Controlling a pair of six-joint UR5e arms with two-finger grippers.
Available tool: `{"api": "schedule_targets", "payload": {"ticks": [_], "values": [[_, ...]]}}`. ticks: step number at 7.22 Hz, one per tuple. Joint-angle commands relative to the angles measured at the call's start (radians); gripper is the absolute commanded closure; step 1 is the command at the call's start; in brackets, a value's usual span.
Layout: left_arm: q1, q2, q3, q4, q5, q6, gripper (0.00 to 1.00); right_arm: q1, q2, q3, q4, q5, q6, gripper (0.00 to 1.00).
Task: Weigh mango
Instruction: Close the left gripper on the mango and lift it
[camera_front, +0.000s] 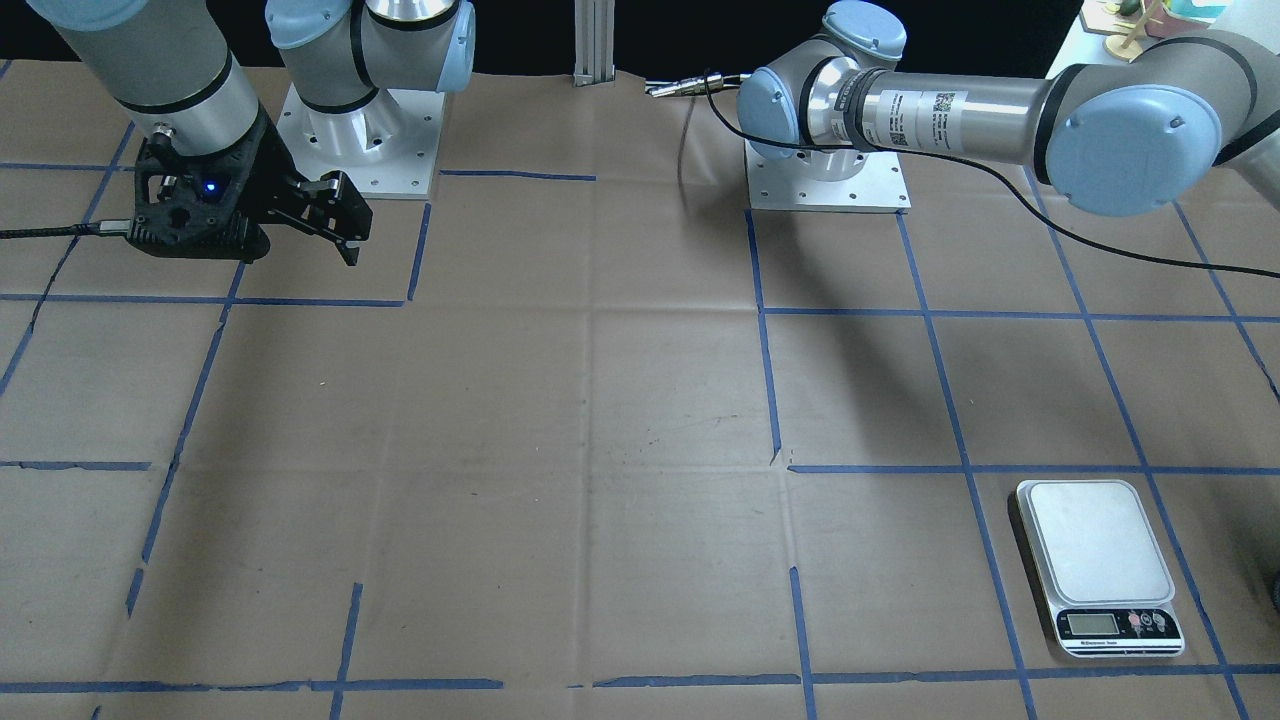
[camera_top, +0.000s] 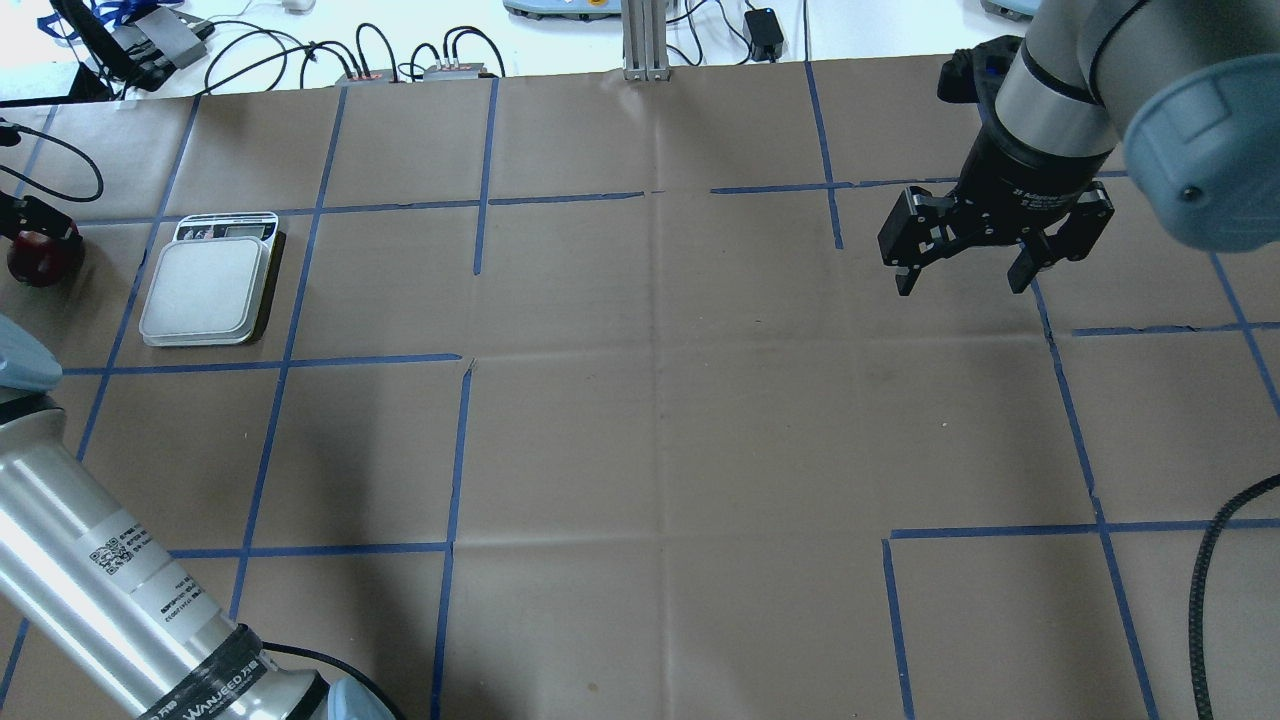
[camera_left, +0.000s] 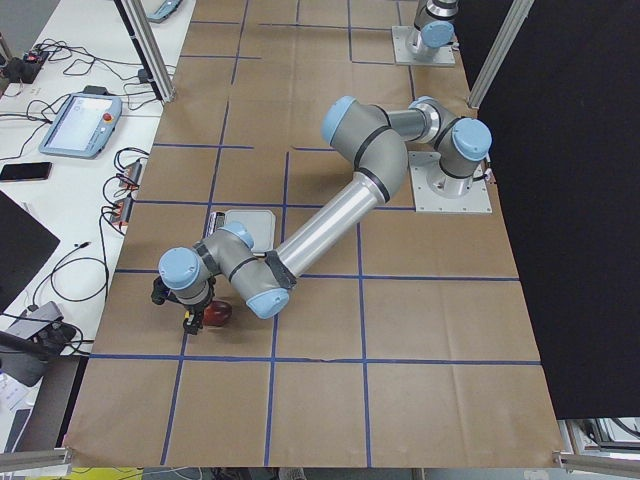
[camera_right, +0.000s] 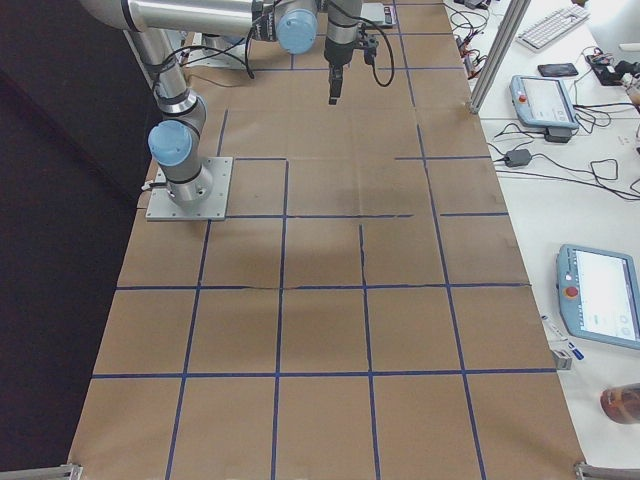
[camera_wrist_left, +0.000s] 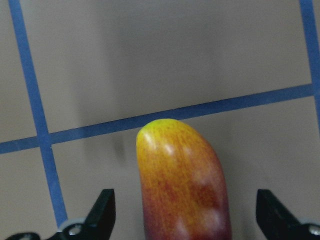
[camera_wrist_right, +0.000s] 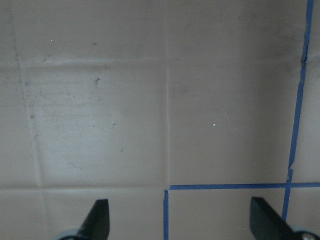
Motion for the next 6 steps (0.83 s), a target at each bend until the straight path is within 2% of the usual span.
{"api": "schedule_targets", "payload": {"ticks": [1, 3, 4, 5, 6], "values": [[0.001, -0.004, 0.0, -0.011, 0.006, -0.006, 0.22, 0.0, 0.0, 0.0, 0.0, 0.0, 0.0, 0.0], [0.001, 0.002, 0.002, -0.013, 0.006, -0.009, 0.63, 0.0, 0.0, 0.0, 0.0, 0.0, 0.0, 0.0], [0.001, 0.016, 0.002, -0.016, 0.006, -0.009, 0.71, 0.0, 0.0, 0.0, 0.0, 0.0, 0.0, 0.0], [0.001, 0.055, -0.018, -0.052, 0.001, -0.012, 0.71, 0.0, 0.0, 0.0, 0.0, 0.0, 0.0, 0.0], [-0.002, 0.136, -0.085, -0.071, 0.004, -0.041, 0.75, 0.0, 0.0, 0.0, 0.0, 0.0, 0.0, 0.0]]}}
